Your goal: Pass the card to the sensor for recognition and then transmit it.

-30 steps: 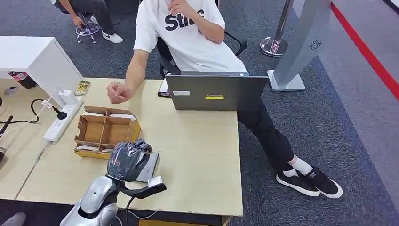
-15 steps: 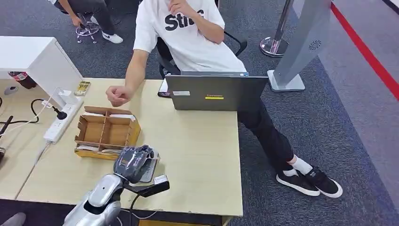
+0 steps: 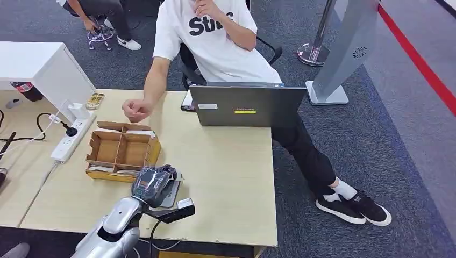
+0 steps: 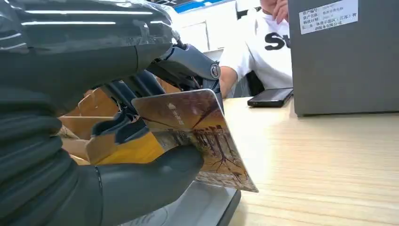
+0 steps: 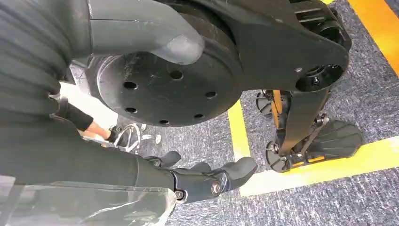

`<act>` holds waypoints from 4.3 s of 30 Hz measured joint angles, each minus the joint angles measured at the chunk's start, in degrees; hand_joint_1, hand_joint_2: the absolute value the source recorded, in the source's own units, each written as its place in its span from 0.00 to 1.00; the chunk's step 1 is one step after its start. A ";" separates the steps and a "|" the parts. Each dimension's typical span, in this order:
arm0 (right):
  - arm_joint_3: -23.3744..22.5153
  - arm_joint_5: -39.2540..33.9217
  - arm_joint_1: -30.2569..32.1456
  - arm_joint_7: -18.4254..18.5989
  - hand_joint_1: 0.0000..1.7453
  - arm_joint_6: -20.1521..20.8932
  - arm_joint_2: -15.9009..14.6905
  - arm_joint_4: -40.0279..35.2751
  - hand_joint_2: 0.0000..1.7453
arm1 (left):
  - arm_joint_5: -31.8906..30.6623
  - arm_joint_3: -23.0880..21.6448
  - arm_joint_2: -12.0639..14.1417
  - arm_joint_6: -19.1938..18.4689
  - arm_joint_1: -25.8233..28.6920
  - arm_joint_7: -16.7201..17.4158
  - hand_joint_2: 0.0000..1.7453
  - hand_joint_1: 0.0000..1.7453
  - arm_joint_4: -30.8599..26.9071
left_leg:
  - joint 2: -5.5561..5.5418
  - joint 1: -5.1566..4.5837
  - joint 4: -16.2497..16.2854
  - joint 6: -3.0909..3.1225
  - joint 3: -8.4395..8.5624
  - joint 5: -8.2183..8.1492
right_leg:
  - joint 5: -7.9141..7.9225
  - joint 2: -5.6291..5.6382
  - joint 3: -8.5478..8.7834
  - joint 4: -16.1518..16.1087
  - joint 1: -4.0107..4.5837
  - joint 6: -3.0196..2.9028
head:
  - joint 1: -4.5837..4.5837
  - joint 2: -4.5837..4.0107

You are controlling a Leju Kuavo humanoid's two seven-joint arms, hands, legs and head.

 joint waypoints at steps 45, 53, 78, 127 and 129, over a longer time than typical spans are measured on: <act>3.26 -0.46 2.41 0.68 0.00 -0.13 -0.22 0.02 1.00 | 6.78 9.25 9.57 11.45 -8.79 -1.92 1.00 0.00 -6.03 | -0.06 0.01 0.00 -0.03 -0.14 0.06 | 0.01 -0.03 -0.11 0.11 0.01 -0.02 | 0.00 0.00; 3.52 -0.79 2.38 0.76 0.00 -0.18 -0.22 0.02 1.00 | 6.51 9.25 9.55 11.98 -7.33 -2.58 1.00 0.00 -7.08 | -0.05 0.01 0.00 -0.03 -0.14 0.06 | 0.01 -0.03 -0.11 0.11 0.01 -0.02 | 0.00 0.00; 3.72 -3.26 3.37 0.59 0.00 -0.46 -0.20 0.09 1.00 | -2.71 12.15 21.09 2.20 17.62 0.00 1.00 0.00 -28.13 | -0.03 0.03 -0.04 -0.07 -0.17 0.01 | -0.07 -0.02 -0.14 0.11 0.02 -0.05 | 0.00 0.00; 5.62 -3.28 2.90 1.70 0.00 -0.87 -0.09 0.09 1.00 | -7.45 13.42 14.45 5.46 8.88 0.42 1.00 0.00 -9.03 | -0.04 0.02 -0.02 -0.07 -0.15 0.01 | -0.05 -0.03 -0.14 0.10 0.02 -0.07 | 0.00 0.00; 5.64 -3.28 2.87 1.70 0.00 -0.87 -0.09 0.09 1.00 | -7.12 13.14 14.03 5.88 8.67 0.22 1.00 0.00 -8.63 | -0.02 0.02 -0.02 -0.07 -0.15 0.01 | -0.05 -0.01 -0.14 0.10 0.02 -0.07 | 0.00 0.00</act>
